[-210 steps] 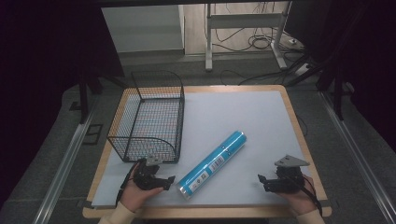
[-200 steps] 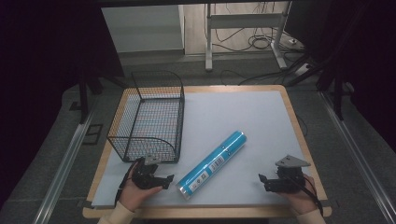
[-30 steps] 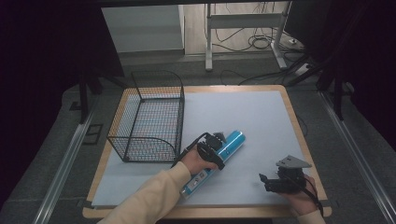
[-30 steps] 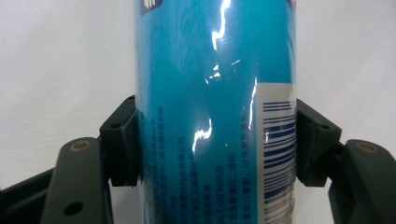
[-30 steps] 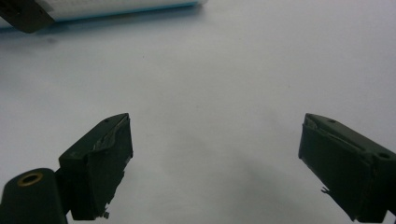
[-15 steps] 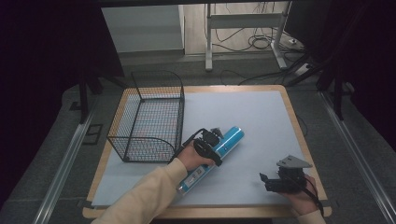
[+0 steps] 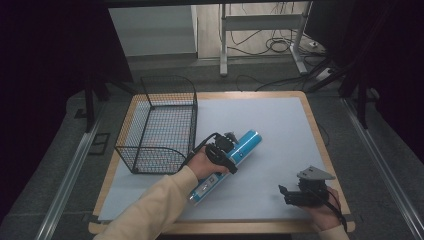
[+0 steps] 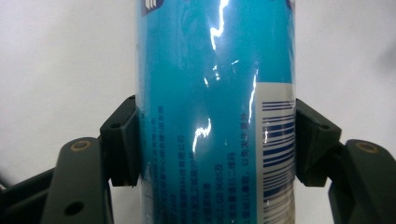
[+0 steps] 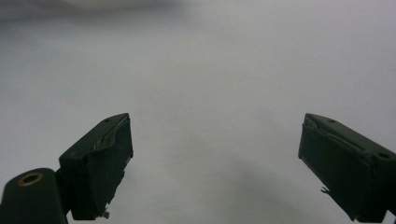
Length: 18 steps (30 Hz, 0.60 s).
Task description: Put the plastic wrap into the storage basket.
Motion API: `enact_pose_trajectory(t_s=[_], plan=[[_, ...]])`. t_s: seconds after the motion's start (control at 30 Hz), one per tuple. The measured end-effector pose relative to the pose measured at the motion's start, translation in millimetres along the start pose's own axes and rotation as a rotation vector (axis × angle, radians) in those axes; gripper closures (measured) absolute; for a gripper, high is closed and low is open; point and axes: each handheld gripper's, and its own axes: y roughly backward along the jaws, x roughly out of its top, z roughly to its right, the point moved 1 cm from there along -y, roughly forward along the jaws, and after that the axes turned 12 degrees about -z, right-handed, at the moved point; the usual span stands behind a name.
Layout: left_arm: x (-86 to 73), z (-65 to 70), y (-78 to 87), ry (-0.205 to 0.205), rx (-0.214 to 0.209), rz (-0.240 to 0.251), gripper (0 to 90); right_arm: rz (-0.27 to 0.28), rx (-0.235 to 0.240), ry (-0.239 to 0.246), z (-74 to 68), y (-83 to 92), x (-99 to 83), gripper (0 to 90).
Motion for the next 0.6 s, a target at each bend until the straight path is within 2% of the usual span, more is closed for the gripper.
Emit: enact_pose_trajectory(t_s=[0.33,0.6], plan=[[-0.6,0.9,19.3,-0.016,0.019,0.033,31.5,0.0,-0.005,-0.002,0.3,0.2,0.1,10.3],[0.8,-2.0,31.2,-0.01,0.024,0.056,31.5,0.004,-0.007,-0.005,1.2,0.6,0.2,10.3]])
